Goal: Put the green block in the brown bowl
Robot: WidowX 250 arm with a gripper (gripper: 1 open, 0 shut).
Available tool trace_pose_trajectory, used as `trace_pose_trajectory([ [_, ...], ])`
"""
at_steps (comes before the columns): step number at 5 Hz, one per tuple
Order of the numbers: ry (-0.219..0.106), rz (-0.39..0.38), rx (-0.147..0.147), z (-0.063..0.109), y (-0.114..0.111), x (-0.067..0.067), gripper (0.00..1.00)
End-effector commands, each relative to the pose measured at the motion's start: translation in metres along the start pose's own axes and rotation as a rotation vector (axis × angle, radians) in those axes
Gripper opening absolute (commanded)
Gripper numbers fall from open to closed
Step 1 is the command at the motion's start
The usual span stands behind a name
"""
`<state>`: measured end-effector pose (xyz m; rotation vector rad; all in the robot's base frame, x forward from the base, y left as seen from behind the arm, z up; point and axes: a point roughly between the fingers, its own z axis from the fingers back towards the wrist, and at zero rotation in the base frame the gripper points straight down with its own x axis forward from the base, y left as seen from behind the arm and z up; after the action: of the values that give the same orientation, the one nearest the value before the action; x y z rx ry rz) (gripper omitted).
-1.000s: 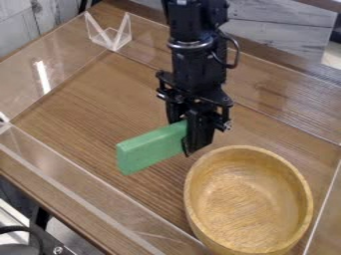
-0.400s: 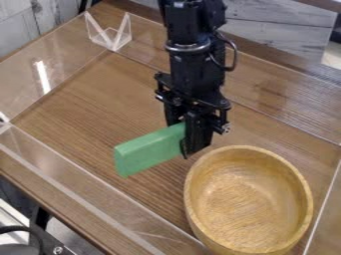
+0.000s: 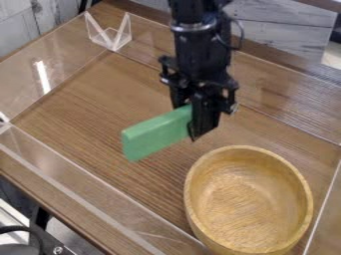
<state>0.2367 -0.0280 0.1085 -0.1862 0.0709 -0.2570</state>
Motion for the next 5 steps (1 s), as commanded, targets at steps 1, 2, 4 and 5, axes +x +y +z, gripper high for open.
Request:
trace_pose_trajectory([
  [1, -0.098, -0.009, 0.041, 0.029, -0.003, 0.018, 0.0],
  [2, -0.147, 0.002, 0.076, 0.056, -0.005, 0.031, 0.0],
  [4, -0.21, 0.003, 0.136, 0.058, 0.006, 0.046, 0.0],
  [5, -0.226, 0.002, 0.152, 0.048, 0.013, 0.049, 0.0],
])
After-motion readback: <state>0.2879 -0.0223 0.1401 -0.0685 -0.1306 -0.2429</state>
